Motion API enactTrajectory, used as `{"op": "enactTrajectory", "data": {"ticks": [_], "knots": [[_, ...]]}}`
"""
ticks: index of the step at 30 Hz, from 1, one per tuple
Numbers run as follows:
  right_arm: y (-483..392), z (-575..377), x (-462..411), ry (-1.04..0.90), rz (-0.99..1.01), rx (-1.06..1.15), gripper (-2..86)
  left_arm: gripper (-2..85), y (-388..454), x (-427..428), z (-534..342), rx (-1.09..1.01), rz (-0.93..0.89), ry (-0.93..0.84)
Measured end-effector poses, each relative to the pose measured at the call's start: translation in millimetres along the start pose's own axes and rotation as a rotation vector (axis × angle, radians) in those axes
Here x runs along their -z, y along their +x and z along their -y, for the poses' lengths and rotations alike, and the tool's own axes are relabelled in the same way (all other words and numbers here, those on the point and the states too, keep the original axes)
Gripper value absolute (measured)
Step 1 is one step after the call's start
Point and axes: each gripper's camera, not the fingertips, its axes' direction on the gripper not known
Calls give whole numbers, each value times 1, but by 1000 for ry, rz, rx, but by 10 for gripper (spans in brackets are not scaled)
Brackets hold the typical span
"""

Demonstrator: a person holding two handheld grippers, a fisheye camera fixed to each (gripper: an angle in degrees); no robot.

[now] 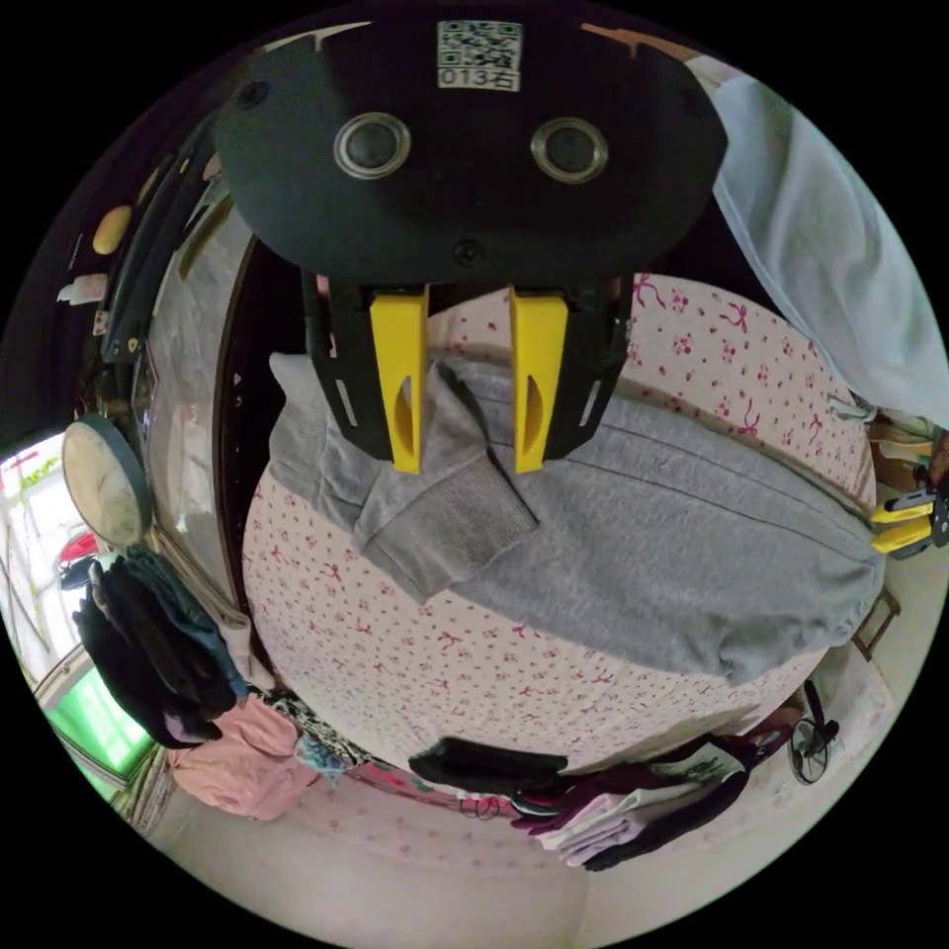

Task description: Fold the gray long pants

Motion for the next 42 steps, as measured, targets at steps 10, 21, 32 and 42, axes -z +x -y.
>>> {"op": "enactTrajectory", "data": {"ticks": [10,21,32,42], "knots": [[88,-59,6,107,138,-331,37,14,9,-47,53,-84,-201,-147],[156,-126,-20,176,380,-670,76,8,23,-37,73,-150,-150,-212],[137,-92,-3,148,231,-575,28,6,5,-3,79,-54,-187,-179],[103,-63,-28,-5,180,-569,44,5,13,-13,69,-85,-157,-193]]}}
